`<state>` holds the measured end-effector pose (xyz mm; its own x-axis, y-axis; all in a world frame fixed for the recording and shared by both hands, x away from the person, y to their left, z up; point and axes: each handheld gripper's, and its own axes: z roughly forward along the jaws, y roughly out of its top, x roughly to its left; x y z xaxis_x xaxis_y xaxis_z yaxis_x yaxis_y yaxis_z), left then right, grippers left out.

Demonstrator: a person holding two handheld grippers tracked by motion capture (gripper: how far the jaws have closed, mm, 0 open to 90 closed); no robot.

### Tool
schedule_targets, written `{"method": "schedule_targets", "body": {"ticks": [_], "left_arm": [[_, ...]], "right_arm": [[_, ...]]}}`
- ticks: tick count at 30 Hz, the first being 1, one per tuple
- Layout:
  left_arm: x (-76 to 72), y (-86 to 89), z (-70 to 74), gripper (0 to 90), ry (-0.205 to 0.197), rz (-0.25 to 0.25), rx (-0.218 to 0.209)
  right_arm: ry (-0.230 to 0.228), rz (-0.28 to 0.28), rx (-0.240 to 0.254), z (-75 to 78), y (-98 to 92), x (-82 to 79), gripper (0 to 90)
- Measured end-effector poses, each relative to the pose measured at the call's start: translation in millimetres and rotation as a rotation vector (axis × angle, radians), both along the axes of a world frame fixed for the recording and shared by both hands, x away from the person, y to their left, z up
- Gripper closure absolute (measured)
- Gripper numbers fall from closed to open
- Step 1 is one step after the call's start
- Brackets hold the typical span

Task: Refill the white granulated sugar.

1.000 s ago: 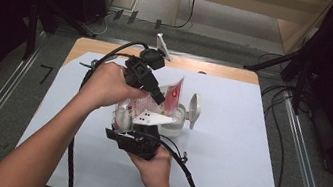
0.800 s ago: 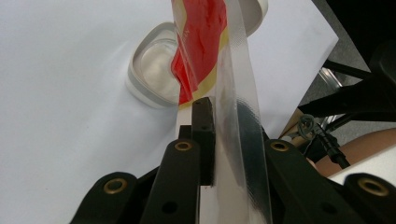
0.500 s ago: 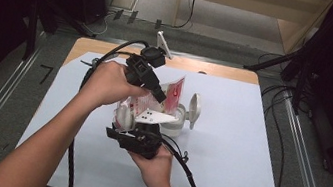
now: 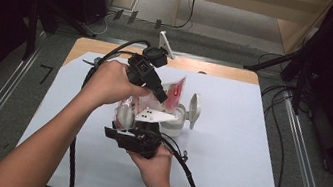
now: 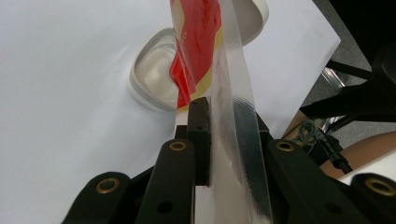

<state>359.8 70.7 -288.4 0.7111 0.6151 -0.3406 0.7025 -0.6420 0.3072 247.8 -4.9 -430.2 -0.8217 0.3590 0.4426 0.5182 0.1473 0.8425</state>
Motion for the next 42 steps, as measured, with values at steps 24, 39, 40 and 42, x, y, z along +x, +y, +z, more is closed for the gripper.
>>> {"method": "schedule_targets", "body": {"ticks": [24,39,40,42], "left_arm": [[4.4,-6.9,1.5,77.0,0.037,-0.001,0.011],[4.2,-6.6,3.4,77.8,0.031,0.0,0.017],[4.2,-6.7,3.4,77.8,0.031,0.001,0.017],[4.0,-7.1,4.3,77.7,0.032,0.002,0.021]], "right_arm": [[-0.035,-0.028,-0.014,0.9,-0.3,-1.2,64.2],[-0.026,-0.025,-0.004,1.3,-0.8,-1.1,64.3],[-0.026,-0.026,-0.004,1.3,-0.7,-1.1,64.3],[-0.025,-0.026,0.0,1.7,-0.8,-0.9,64.2]]}}
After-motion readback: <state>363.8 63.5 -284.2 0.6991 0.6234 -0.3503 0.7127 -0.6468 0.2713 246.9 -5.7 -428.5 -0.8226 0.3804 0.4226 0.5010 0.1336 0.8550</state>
